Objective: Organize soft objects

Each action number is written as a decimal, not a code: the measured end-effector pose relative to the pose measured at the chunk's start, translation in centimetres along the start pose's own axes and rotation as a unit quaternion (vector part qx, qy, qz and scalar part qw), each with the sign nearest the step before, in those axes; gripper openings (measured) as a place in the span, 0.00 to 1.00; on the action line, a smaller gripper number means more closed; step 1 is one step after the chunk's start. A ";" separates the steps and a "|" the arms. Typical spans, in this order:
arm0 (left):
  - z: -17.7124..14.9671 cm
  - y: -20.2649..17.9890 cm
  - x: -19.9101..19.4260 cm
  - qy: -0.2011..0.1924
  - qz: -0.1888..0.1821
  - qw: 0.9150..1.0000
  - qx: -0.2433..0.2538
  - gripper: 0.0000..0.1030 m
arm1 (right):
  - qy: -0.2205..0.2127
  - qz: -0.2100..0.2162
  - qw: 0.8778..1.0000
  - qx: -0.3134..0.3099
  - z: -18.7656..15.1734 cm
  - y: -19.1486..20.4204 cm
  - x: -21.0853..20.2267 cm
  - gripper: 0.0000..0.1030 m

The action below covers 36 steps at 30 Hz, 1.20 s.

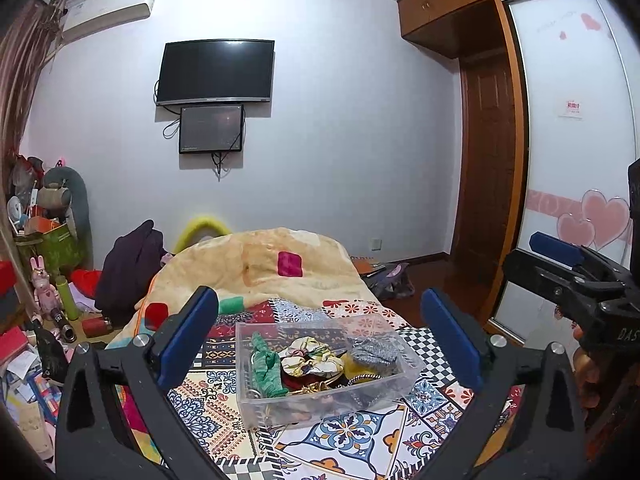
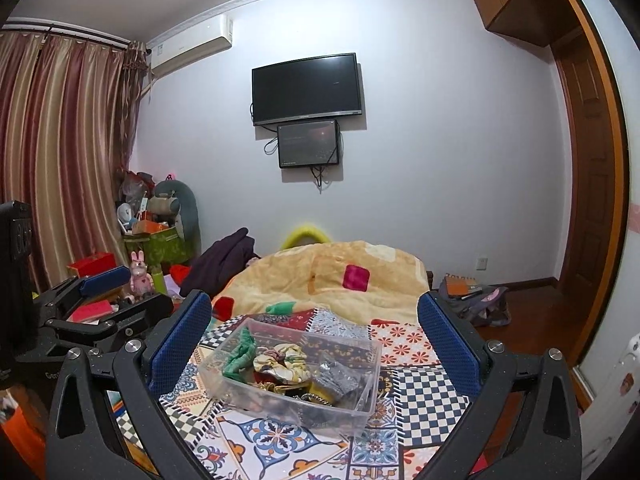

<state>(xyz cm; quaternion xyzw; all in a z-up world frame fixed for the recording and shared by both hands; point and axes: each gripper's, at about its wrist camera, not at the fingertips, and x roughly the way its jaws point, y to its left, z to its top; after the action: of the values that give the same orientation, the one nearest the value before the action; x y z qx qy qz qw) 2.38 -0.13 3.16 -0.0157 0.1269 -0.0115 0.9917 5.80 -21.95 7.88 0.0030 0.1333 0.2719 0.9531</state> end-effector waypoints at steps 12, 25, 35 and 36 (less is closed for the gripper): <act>-0.1 -0.1 0.0 0.000 -0.001 1.000 0.000 1.00 | -0.001 0.001 1.000 0.001 0.0 -0.1 -0.1 1.00; 0.1 -0.4 -0.4 0.001 -0.010 1.000 0.010 1.00 | 0.003 0.002 1.000 0.008 0.1 -0.3 -0.1 1.00; 0.0 -0.3 -0.5 0.004 -0.011 1.000 0.011 1.00 | 0.007 0.002 1.000 0.001 0.0 0.1 0.1 1.00; 0.1 -0.3 -0.5 0.003 -0.011 1.000 0.011 1.00 | 0.007 0.002 1.000 0.001 0.0 0.2 0.1 1.00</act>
<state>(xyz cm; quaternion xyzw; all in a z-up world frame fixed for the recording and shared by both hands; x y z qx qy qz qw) 1.93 -0.39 3.35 -0.0064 0.1301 -0.0236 0.9912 5.78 -21.76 7.87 0.0018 0.1401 0.2736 0.9516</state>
